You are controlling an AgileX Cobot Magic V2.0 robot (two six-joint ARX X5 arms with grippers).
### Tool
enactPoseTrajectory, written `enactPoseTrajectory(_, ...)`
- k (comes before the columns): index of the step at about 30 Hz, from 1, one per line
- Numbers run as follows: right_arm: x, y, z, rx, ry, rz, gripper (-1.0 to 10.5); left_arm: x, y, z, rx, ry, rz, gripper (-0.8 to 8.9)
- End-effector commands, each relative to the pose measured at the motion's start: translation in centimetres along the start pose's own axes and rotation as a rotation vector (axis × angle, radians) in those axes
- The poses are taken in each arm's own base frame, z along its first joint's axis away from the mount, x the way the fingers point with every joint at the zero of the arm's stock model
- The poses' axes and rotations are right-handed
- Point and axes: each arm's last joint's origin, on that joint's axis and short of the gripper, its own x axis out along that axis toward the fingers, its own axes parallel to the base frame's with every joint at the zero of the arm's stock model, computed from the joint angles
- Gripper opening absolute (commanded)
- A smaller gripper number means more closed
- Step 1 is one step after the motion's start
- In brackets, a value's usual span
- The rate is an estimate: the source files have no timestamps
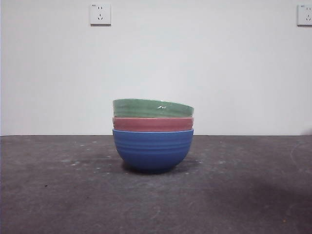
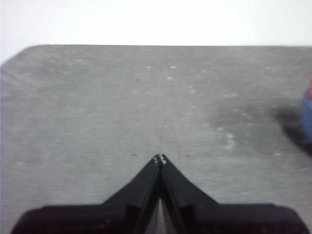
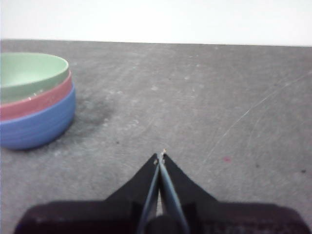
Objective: Pick up the green bowl on the top,put the green bowl on the left,pick up the red bowl in the middle,put the red bowl on the right
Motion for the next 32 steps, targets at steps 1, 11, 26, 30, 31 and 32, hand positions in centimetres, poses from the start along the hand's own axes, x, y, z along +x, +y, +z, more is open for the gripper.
enactPoseTrajectory(1, 0.1, 0.0, -0.4, 0.29, 0.008, -0.002, 0.0, 0.1, -0.2, -0.4, -0.21, 0.023, -0.079, -0.03)
enactPoseTrajectory(11, 0.0, 0.0, -0.1, 0.587, -0.002, 0.006, 0.0, -0.1, -0.9, 0.1, -0.418, 0.05, -0.317, -0.07)
enactPoseTrajectory(26, -1.8, 0.5, 9.8, 0.408, -0.069, 0.042, -0.1, -1.8, -1.6, 8.7, -0.368, 0.05, -0.342, -0.08)
enactPoseTrajectory(30, -1.5, 0.5, 13.2, 0.315, -0.016, 0.03, -0.1, -1.2, -2.0, 11.8, -0.269, 0.085, -0.418, -0.08)
enactPoseTrajectory(31, -1.4, 0.5, 13.8, 0.295, 0.002, 0.03, -0.1, -1.0, -2.1, 12.5, -0.243, 0.099, -0.439, -0.08)
enactPoseTrajectory(32, -1.2, 0.6, 14.6, 0.268, 0.025, 0.039, 0.0, -0.7, -2.2, 13.3, -0.214, 0.114, -0.459, -0.08)
